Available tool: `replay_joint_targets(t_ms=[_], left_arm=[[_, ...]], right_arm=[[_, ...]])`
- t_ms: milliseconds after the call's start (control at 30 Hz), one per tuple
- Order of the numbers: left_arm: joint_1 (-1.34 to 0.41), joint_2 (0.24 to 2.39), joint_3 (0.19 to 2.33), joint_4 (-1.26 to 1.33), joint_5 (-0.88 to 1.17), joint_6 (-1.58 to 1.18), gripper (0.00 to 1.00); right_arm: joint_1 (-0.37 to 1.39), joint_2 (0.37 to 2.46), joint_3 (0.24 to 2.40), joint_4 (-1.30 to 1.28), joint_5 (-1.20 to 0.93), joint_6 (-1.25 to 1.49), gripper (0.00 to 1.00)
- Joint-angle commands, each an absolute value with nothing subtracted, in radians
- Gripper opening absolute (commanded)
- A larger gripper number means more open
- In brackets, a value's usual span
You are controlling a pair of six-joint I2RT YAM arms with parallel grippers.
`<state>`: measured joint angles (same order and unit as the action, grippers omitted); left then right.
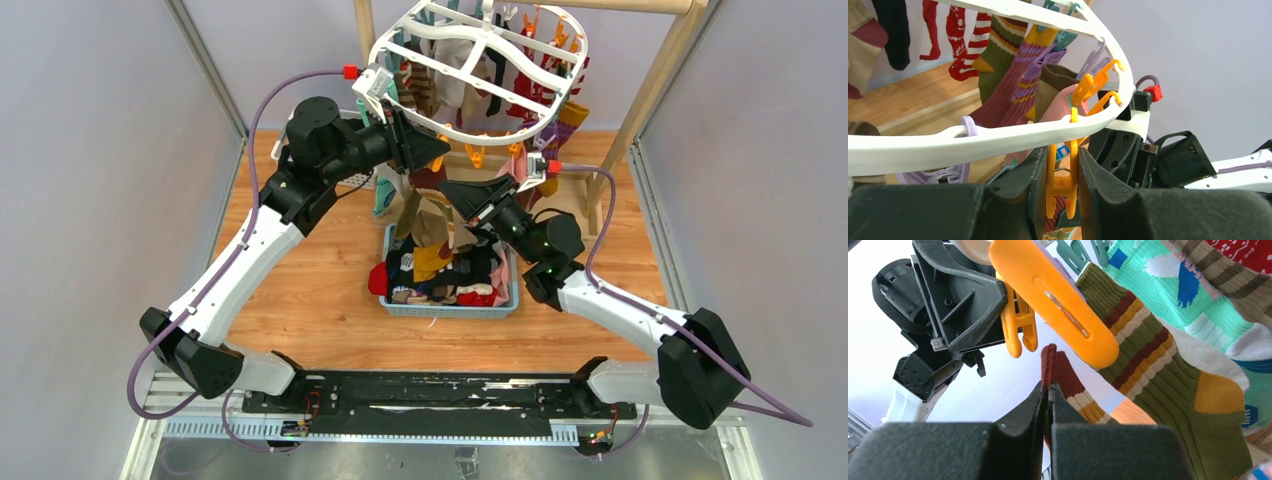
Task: Clip the socks to the hanger
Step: Clamp the sock onto the hanger.
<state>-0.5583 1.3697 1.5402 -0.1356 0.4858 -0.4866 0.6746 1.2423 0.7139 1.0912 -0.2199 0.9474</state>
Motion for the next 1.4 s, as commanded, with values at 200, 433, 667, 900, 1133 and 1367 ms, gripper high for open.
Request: replay_joint_targets(t_ms=[200, 433, 667, 900, 1133, 1367], left_arm=[[-0.554, 1.348, 1.528, -0.109, 0.493, -0.491, 0.0], [-0.554, 1.346, 1.524, -0.112, 0.494, -0.487, 0.0], [-0.554, 1.345, 1.519, -0.115, 0.496, -0.486, 0.0], [-0.552, 1.345, 1.519, -0.117, 0.495, -0.483, 0.0], [-0.549, 1.343, 1.516, -0.119, 0.5, -0.479, 0.0], [-0.546, 1.343, 1.515, -0.118, 0.505, -0.479, 0.0]], right_arm=[[0.644, 1.272, 0.697, 1.208, -0.277, 1.009, 0.0], [0.634, 1.275, 0.707, 1.223, -0.295, 1.019, 0.0], [0.622, 1.256, 0.707, 1.206, -0.292, 1.011, 0.0], [0.619, 1.265, 0.722, 1.21, -0.324, 1.012, 0.0], [0.614, 1.261, 0.725, 1.221, -0.33, 1.009, 0.0], [0.607, 1.263, 0.729, 1.236, -0.335, 1.01, 0.0]])
